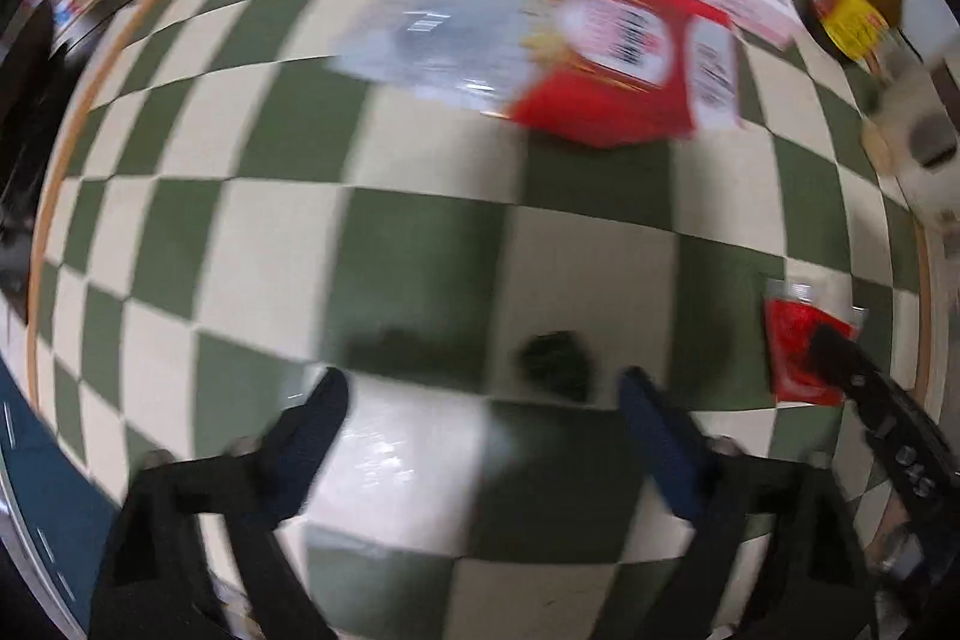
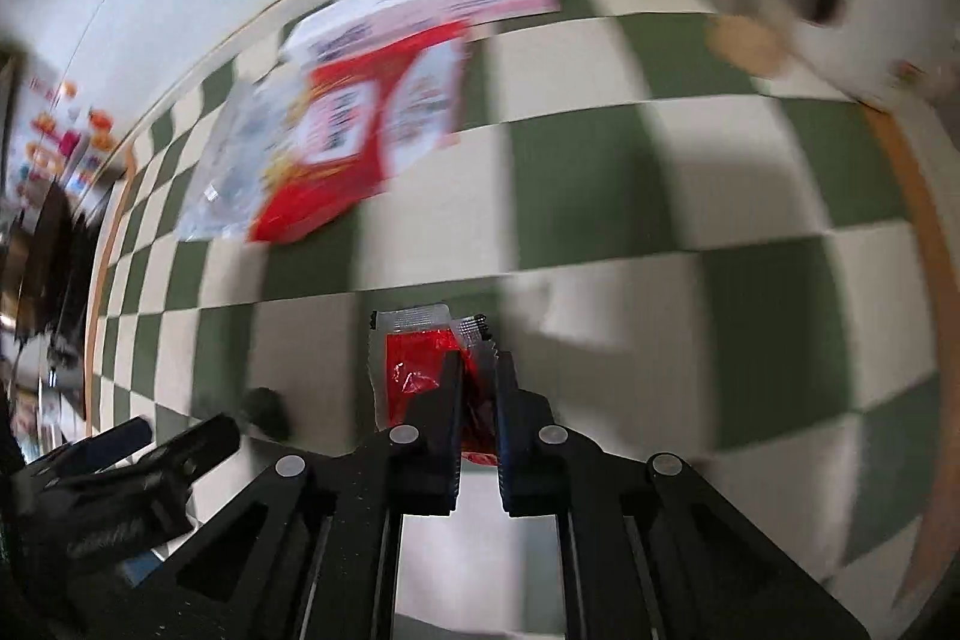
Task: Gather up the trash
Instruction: 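Grasp the dark green chili with the left tool while the right grasps the red packet, then carry the chili and red packet over the trash bin and release both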
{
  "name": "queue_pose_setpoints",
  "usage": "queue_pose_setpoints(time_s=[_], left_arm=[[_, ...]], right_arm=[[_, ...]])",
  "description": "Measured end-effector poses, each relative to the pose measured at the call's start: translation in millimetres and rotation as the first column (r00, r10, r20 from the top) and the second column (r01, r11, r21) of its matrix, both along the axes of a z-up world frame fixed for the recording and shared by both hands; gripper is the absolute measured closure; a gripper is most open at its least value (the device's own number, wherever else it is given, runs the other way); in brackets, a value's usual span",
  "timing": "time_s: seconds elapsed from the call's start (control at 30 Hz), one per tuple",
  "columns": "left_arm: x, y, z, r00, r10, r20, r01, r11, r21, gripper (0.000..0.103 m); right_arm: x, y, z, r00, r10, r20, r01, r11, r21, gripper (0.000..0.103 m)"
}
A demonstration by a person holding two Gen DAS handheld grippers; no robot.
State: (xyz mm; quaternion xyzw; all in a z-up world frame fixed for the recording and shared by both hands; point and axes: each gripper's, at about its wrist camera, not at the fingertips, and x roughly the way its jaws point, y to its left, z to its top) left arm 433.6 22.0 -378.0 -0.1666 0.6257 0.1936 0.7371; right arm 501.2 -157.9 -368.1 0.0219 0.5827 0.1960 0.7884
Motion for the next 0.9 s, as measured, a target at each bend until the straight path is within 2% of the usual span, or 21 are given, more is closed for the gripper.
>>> queue_pose_setpoints(time_s=[0.03,0.07,0.1,0.13,0.2,0.3,0.37,0.5,0.57,0.73,0.9], left_arm=[[4.7,-5.8,-4.4,1.000,-0.018,-0.006,0.017,1.000,-0.008,0.045],[8.8,-11.9,-10.2,0.999,-0.035,-0.019,0.034,0.999,-0.014,0.071],[9.7,-15.7,-8.5,0.999,-0.040,-0.010,0.040,0.999,0.006,0.079],[11.6,-20.1,-6.9,0.998,-0.055,-0.004,0.055,0.998,0.023,0.082],[12.1,-25.3,-3.9,0.998,-0.068,-0.006,0.068,0.996,0.058,0.083],[3.0,-31.7,15.9,0.997,-0.075,0.033,0.069,0.985,0.156,0.083],[-9.9,-36.1,37.5,0.994,-0.083,0.075,0.065,0.973,0.221,0.083],[-43.7,-40.5,77.5,0.984,-0.106,0.146,0.058,0.952,0.300,0.083],[-72.4,-43.9,101.4,0.974,-0.124,0.187,0.052,0.935,0.350,0.083],[-143.8,-36.9,134.6,0.953,-0.133,0.272,0.023,0.928,0.372,0.083],[-227.8,-36.0,168.4,0.913,-0.157,0.376,0.001,0.924,0.382,0.083]], right_arm=[[-0.1,-11.5,1.9,1.000,-0.019,0.000,0.019,1.000,0.000,0.094],[1.6,-21.1,3.2,0.999,-0.034,0.000,0.034,0.999,-0.002,0.094],[4.2,-33.4,2.3,0.998,-0.057,-0.002,0.057,0.998,-0.009,0.094],[5.8,-39.9,5.0,0.998,-0.069,-0.003,0.069,0.998,-0.011,0.094],[6.9,-54.1,4.6,0.995,-0.100,0.004,0.100,0.995,-0.017,0.094],[2.2,-67.7,10.7,0.992,-0.125,0.014,0.125,0.992,-0.010,0.094],[-5.8,-71.0,17.8,0.991,-0.127,0.032,0.127,0.992,-0.004,0.094],[-39.0,-71.0,41.4,0.992,-0.094,0.080,0.094,0.996,0.007,0.094],[-60.8,-73.3,58.9,0.992,-0.073,0.107,0.072,0.997,0.009,0.094],[-124.2,-67.6,102.1,0.981,-0.050,0.187,0.044,0.998,0.040,0.094],[-206.4,-53.3,146.0,0.956,-0.049,0.289,0.034,0.998,0.059,0.094]])
